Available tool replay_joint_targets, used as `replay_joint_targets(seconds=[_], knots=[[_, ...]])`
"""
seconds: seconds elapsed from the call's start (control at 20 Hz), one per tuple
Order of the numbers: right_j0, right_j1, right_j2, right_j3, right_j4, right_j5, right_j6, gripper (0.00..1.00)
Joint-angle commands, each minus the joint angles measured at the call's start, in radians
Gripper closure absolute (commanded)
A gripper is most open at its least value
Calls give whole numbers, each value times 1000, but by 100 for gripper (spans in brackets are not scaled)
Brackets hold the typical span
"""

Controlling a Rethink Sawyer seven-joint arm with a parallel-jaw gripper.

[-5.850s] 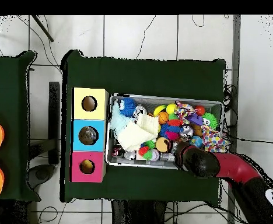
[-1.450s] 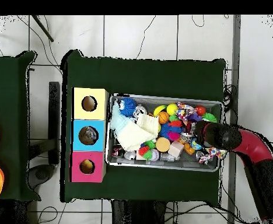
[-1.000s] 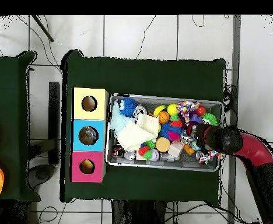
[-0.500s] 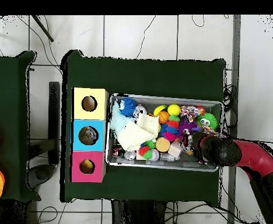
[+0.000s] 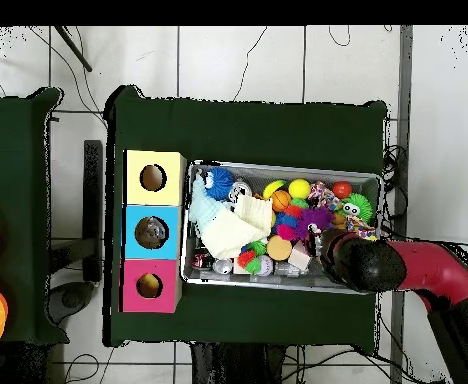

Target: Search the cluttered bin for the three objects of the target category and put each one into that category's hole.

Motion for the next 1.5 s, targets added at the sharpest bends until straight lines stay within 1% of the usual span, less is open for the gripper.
replay_joint_targets(seconds=[0.05,0.5,0.6,0.7,0.85,1.05,1.1,1.15,1.25,1.35,1.45,1.5], knots=[[14,-48,58,63,27,7,-90,100],[3,-58,65,87,36,-10,-75,100],[-6,-61,70,105,42,-22,-69,100],[-11,-54,69,110,41,-33,-67,100],[-8,-34,68,95,30,-32,-85,100],[7,-16,33,65,26,-55,-28,100],[10,-11,24,58,25,-61,-14,0],[4,12,12,44,34,-78,11,0],[2,37,-39,15,43,-180,135,0],[-19,92,-53,-20,60,-238,163,0],[-14,112,-101,-50,71,-305,225,0],[5,108,-142,-66,66,-331,260,0]])
